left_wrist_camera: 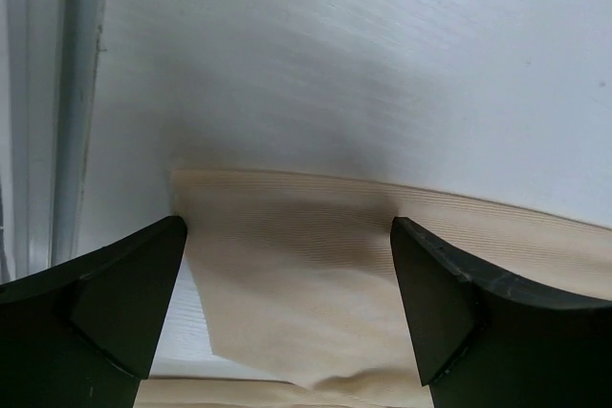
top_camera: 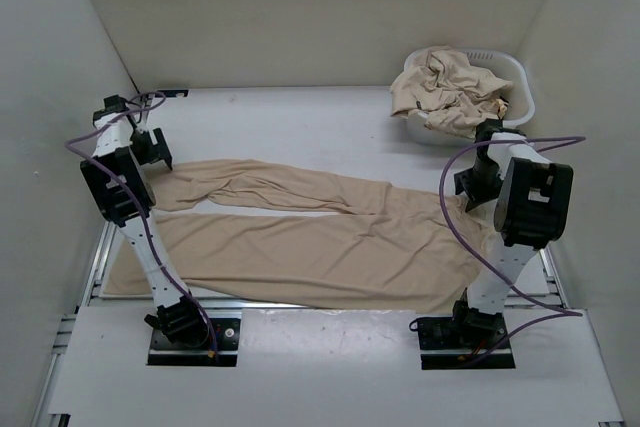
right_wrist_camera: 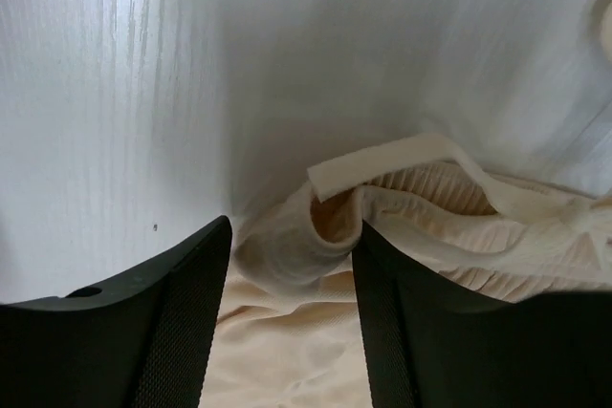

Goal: Fold and stack the trousers
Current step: Flatten the trousers out, then fold the trousers

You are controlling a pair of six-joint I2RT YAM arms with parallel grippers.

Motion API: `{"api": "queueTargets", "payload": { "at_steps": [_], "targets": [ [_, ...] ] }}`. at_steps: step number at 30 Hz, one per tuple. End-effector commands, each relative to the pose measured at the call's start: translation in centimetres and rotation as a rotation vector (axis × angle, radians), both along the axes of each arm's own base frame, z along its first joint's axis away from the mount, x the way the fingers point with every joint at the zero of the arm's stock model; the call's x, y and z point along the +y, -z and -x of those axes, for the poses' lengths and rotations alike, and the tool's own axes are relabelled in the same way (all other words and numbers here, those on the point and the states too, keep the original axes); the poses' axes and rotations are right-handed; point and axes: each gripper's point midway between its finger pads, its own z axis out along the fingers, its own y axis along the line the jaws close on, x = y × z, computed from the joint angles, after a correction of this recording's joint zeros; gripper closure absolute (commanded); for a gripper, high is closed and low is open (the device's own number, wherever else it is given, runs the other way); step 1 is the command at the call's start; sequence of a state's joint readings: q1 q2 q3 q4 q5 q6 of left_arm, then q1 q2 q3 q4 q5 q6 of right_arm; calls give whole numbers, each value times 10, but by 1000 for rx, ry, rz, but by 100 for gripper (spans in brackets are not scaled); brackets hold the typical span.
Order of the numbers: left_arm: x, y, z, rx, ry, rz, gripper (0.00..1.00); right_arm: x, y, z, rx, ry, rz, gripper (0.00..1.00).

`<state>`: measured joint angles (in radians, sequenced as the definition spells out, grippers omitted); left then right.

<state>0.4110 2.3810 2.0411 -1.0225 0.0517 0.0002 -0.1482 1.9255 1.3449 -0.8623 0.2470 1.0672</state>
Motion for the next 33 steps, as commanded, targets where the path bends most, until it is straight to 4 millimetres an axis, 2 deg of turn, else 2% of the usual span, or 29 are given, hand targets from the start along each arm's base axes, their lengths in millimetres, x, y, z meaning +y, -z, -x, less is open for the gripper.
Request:
{"api": "queueTargets", "payload": {
  "at_steps": [1, 3, 4, 5, 7, 8, 13, 14, 16, 17, 19, 20, 23, 25, 27, 29, 30, 31, 33],
  "targets": [
    [8, -3, -11, -27, -5, -19, 0, -7, -3, -3, 2, 8, 38, 43],
    [5, -3, -12, -33, -1, -5, 0, -9, 3, -4, 3, -6, 29, 58],
    [4, -20, -16, -71, 3, -6, 0, -7, 6, -2, 14, -28, 14, 81],
    [-1, -25, -14, -83, 10, 12, 0, -10, 4, -5, 6, -19, 16, 87],
    [-1, -41, -14, -108, 11, 1, 0, -12, 4, 1, 30, -31, 24, 96],
    [3, -57, -17, -144, 7, -30, 0, -12, 4, 2, 33, -45, 25, 100],
    [17, -79, -33, -230, -5, -106, 0, -23, -9, 5, 29, -97, 89, 100],
    [12, -70, -37, -230, 8, -68, 0, -26, -15, 7, 33, -113, 103, 100],
    [13, -67, -41, -242, 11, -38, 0, -31, -19, 8, 24, -111, 116, 100],
    [12, -53, -40, -218, 10, -27, 0, -31, -23, 8, 18, -134, 120, 100],
    [10, -40, -39, -197, 12, -8, 0, -32, -26, 8, 12, -144, 123, 100],
    [8, -26, -35, -162, 11, 8, 0, -32, -29, 8, 6, -155, 126, 100],
    [7, -7, -18, -79, -2, 9, 0, -33, -38, 4, -22, -154, 133, 100],
    [-5, 13, -6, -23, 6, 76, 0, -34, -41, 1, -30, -163, 137, 100],
    [-24, 20, 2, 5, 20, 173, 0, -34, -44, 0, -30, -172, 138, 100],
    [-29, 26, 8, 25, 21, 196, 0, -35, -48, -4, -44, -171, 142, 100],
    [-31, 32, 12, 47, 19, 206, 7, -36, -51, -7, -53, -179, 146, 100],
    [-32, 40, 14, 62, 17, 213, 25, -36, -51, -7, -53, -179, 146, 100],
    [-31, 40, 15, 73, 15, 208, 85, -36, -54, -10, -59, -189, 149, 100]
  ]
}}
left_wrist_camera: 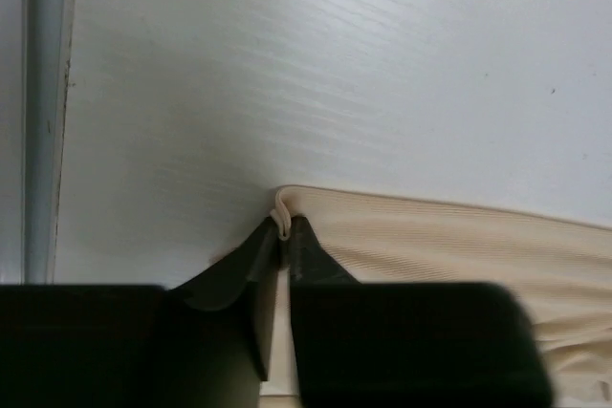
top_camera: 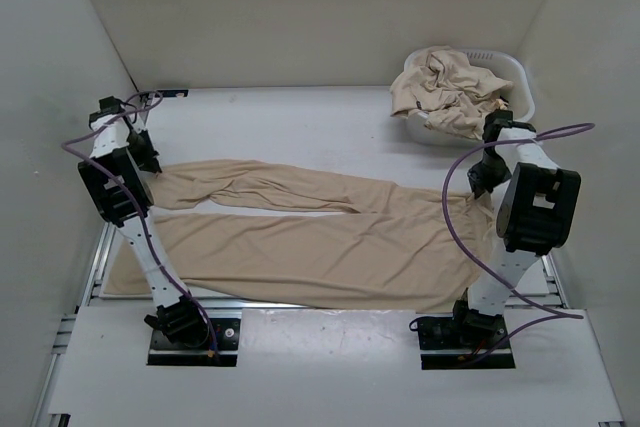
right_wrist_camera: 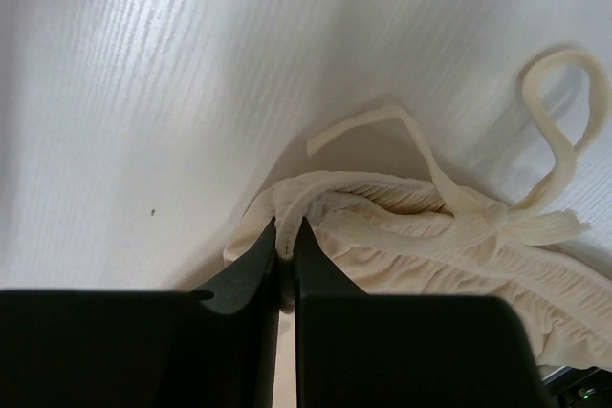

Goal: Fold and stack the trousers
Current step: Fold the trousers

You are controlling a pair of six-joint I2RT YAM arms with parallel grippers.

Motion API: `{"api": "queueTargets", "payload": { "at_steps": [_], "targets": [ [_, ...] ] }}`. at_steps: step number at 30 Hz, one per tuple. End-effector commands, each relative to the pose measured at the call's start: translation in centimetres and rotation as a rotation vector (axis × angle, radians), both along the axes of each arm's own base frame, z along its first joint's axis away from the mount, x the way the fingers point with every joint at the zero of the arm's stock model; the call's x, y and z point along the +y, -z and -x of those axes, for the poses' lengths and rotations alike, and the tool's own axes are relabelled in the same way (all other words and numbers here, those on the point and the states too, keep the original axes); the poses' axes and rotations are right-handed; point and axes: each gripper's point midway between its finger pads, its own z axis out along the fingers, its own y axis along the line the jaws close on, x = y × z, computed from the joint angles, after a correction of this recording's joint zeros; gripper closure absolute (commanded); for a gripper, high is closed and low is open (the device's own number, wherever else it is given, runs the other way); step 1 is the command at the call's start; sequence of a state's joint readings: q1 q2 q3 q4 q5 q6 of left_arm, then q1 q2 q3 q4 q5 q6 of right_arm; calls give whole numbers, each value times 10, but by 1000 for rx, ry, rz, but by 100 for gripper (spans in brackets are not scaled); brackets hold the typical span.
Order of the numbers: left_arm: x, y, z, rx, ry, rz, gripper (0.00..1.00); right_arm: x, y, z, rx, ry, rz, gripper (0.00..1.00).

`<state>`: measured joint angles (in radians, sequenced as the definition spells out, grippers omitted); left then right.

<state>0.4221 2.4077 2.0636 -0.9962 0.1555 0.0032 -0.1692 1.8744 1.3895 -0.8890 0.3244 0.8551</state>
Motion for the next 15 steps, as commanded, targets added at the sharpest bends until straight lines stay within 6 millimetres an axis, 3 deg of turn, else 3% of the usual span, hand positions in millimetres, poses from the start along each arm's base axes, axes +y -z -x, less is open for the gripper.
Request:
{"api": "queueTargets", "payload": {
  "at_steps": [1, 3, 4, 6, 7, 9, 10, 12, 13, 15],
  "targets": [
    [-20, 39, 28, 138, 3, 114, 85, -9, -31, -13, -77, -16, 37, 100],
    [-13, 29, 23, 117, -2, 76, 85, -8, -43, -17, -106, -48, 40, 100],
    [-3, 14, 19, 97, -11, 18, 85, -9, -49, -19, -122, -58, 45, 100],
    [16, -19, 3, 19, -29, -76, 85, -8, -72, -23, -181, -98, 49, 100],
    [23, -51, -4, -48, -39, -129, 85, -10, -84, -24, -213, -102, 51, 100],
    [40, -88, -13, -130, -70, -231, 85, -10, -109, -23, -284, -138, 54, 100],
    [46, -121, -12, -183, -89, -286, 85, -5, -125, -21, -334, -156, 43, 100],
    [51, -153, -9, -236, -110, -339, 85, -4, -137, -16, -374, -175, 40, 100],
    [51, -163, -4, -245, -118, -356, 85, -2, -150, -10, -408, -189, 45, 100],
    [50, -183, 15, -256, -137, -394, 85, -3, -146, 5, -392, -188, 47, 100]
  ]
}}
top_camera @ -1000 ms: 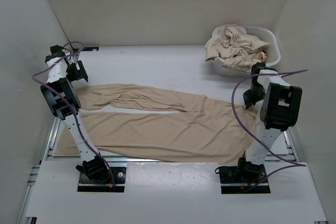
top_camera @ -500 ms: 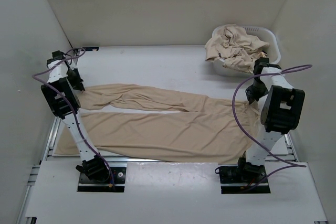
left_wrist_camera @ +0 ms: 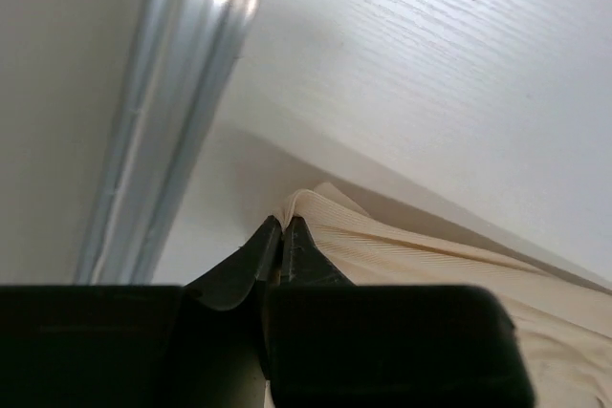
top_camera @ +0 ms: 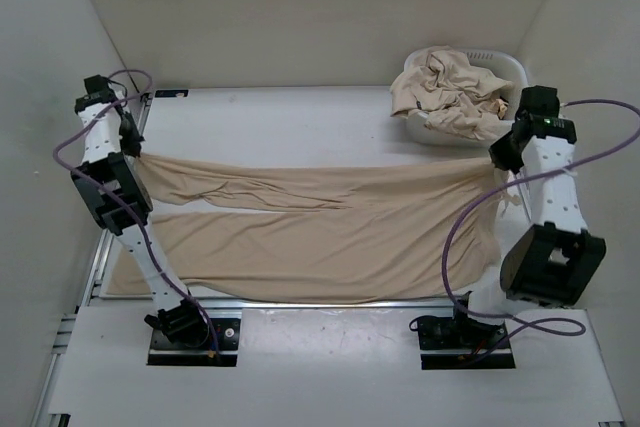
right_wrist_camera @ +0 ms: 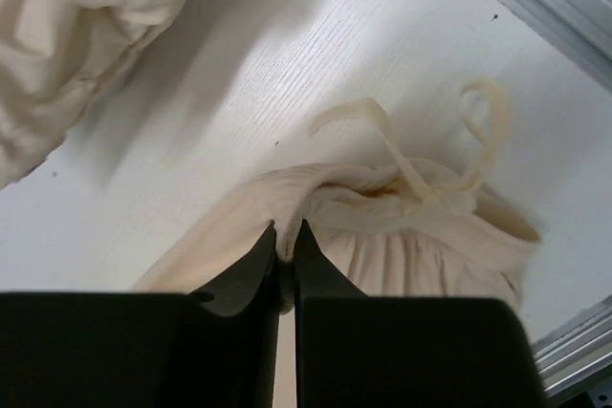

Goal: Fold and stack the trousers
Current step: Fold the trousers

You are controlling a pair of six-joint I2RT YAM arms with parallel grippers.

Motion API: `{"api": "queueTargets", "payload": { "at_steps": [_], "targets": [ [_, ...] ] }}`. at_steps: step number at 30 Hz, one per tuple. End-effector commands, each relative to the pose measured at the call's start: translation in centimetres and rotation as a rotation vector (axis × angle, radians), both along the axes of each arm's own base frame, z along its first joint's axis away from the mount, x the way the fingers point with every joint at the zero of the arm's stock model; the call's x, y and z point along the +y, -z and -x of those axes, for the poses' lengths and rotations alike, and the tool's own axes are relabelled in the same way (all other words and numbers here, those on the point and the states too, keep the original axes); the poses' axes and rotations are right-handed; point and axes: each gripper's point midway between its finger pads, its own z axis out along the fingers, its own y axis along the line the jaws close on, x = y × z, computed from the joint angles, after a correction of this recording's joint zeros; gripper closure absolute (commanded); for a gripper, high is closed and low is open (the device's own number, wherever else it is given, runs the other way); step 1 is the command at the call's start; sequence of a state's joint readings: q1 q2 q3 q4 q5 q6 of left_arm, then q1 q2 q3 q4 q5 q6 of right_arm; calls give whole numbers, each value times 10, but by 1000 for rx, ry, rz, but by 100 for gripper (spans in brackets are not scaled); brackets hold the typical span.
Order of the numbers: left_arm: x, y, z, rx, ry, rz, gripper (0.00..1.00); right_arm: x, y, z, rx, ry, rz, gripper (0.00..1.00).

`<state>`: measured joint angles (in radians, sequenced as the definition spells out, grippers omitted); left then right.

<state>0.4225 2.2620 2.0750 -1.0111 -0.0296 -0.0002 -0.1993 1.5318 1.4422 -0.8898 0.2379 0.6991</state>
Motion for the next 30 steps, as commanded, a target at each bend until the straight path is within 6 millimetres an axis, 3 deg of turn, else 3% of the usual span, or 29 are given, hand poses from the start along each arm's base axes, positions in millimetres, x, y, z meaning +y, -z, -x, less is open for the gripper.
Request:
{"api": "queueTargets", "payload": {
  "at_steps": [1, 2, 3, 4, 5, 6, 8, 9, 15, 17, 20, 23, 25, 27, 28, 30],
  "targets": [
    [14, -116, 18, -193, -59, -191, 85, -3, -21, 24, -47, -32, 12, 100],
    [16, -133, 28, -216, -77, -228, 85, -8, -10, 37, -20, -9, 5, 100],
    [15, -121, 43, -172, -90, -221, 85, -7, -14, 46, -38, -3, 2, 100],
    [12, -120, 52, -163, -89, -218, 85, -8, -10, 53, -33, 6, 1, 100],
    [18, -130, 69, -175, -119, -227, 85, -9, 6, 67, 8, 20, -11, 100],
    [16, -113, 84, -132, -128, -210, 85, -5, 7, 72, -7, 15, -16, 100],
    [18, -102, 106, -98, -154, -206, 85, -4, 20, 83, 16, 24, -23, 100],
    [17, -91, 128, -59, -177, -199, 85, -5, 34, 96, 50, 40, -34, 100],
    [26, -79, 180, -54, -269, -203, 85, -19, 65, 133, 93, 169, -72, 100],
    [21, -57, 195, -4, -277, -178, 85, -18, 69, 132, 76, 164, -74, 100],
    [11, -38, 205, 33, -268, -146, 85, 0, 83, 125, 64, 116, -170, 100],
    [14, -43, 197, 9, -265, -148, 85, 0, 87, 127, 102, 108, -180, 100],
    [26, -68, 180, -57, -270, -183, 85, -11, 67, 120, 76, 107, -132, 100],
    [37, -89, 176, -93, -289, -217, 85, -20, 53, 127, 98, 139, -103, 100],
    [43, -109, 171, -137, -299, -252, 85, -29, 40, 133, 120, 176, -56, 100],
    [48, -122, 174, -153, -318, -278, 85, -32, 28, 139, 115, 208, -27, 100]
  ]
}}
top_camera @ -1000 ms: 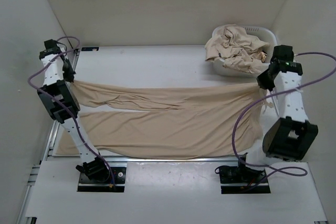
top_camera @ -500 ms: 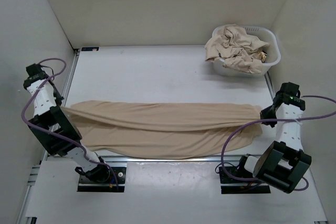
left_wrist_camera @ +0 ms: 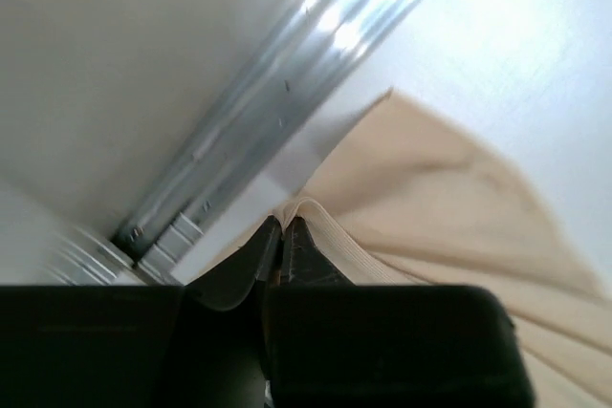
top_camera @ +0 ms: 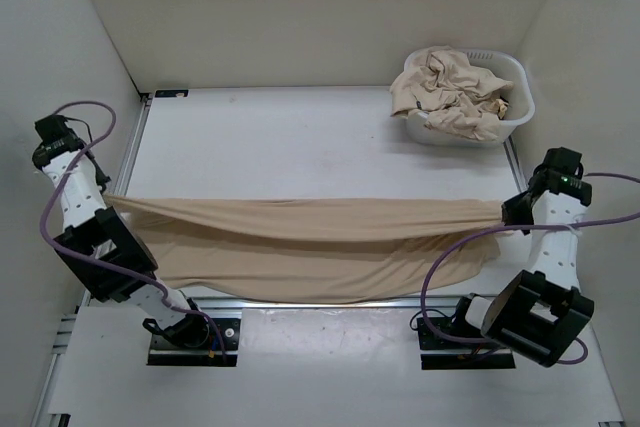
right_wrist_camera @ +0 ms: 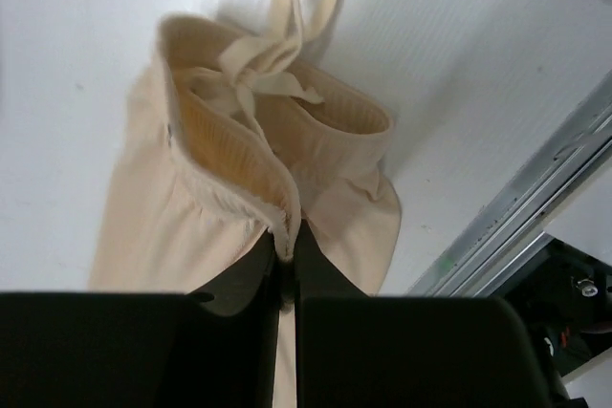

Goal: Fold and stack the trousers
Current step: Fold the trousers

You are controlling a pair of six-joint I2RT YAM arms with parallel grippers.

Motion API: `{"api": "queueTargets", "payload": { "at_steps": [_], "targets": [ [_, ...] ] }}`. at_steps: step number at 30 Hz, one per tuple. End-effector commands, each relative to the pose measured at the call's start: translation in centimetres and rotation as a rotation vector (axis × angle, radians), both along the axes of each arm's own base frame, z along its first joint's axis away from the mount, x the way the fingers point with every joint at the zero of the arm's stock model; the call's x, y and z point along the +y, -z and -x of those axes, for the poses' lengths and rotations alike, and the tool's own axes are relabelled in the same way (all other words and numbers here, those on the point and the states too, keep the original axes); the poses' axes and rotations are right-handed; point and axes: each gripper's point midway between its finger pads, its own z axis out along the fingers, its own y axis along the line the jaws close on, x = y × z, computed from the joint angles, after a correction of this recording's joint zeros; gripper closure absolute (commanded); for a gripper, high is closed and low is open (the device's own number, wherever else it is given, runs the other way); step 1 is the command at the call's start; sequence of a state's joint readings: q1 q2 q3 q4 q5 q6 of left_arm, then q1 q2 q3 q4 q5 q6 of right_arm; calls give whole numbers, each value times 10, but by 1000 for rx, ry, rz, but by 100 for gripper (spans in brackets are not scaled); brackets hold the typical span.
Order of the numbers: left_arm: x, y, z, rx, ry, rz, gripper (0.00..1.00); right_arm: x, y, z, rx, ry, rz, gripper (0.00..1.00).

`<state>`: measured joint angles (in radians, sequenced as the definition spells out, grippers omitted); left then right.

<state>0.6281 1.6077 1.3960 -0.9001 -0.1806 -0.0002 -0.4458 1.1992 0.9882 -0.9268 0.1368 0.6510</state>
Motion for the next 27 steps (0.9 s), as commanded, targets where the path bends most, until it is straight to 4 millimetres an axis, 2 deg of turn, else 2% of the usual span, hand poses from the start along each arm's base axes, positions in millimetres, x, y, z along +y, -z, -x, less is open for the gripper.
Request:
{"api": "queueTargets", "payload": {
  "at_steps": [1, 4, 7, 8, 9, 10, 11, 12, 14, 15, 16, 17, 18, 20, 21, 22, 23, 24, 25, 27],
  "targets": [
    [22, -70, 0, -149, -53, -160, 85, -19, -40, 11, -25, 89, 106, 100],
    [20, -75, 10, -157, -65, -168, 85, -23, -48, 31, -27, 194, 109, 100],
    [22, -68, 41, -137, -125, -170, 85, -21, -45, 51, 9, 248, 132, 100],
    [20, -61, 48, -123, -134, -160, 85, -20, -43, 58, 29, 252, 138, 100],
    [16, -42, 61, -78, -150, -136, 85, -20, -40, 65, 48, 267, 145, 100],
    [14, -34, 68, -60, -160, -122, 85, -21, -39, 70, 51, 275, 163, 100],
    [15, -26, 79, -43, -184, -111, 85, -19, -27, 80, 101, 276, 161, 100],
    [10, -9, 90, -12, -195, -85, 85, -18, -23, 85, 114, 280, 168, 100],
    [4, 8, 100, 28, -205, -53, 85, -17, -11, 92, 146, 272, 170, 100],
    [5, 17, 108, 46, -225, -48, 85, -13, 1, 99, 173, 269, 160, 100],
    [7, 17, 108, 33, -232, -48, 85, -13, 7, 92, 147, 247, 151, 100],
    [6, 22, 106, 40, -227, -30, 85, -4, 15, 84, 130, 211, 90, 100],
    [10, 17, 91, 12, -201, -17, 85, 0, 22, 76, 128, 198, 49, 100],
    [17, 4, 66, -20, -161, -30, 85, -3, 19, 48, 53, 181, 22, 100],
    [15, 6, 46, -21, -115, -18, 85, -10, 10, 27, 20, 173, 11, 100],
    [25, -22, 20, -82, -88, -66, 85, -14, 2, 7, -36, 160, -1, 100],
    [25, -31, 6, -94, -62, -73, 85, -17, -6, -6, -56, 162, -12, 100],
    [17, -30, -22, -95, -1, -70, 85, -23, -5, -19, -37, 158, -33, 100],
    [21, -60, -44, -150, 19, -121, 85, -34, -36, -45, -113, 150, -13, 100],
    [9, -75, -79, -180, 85, -142, 85, -40, -50, -68, -129, 137, -40, 100]
  ]
}}
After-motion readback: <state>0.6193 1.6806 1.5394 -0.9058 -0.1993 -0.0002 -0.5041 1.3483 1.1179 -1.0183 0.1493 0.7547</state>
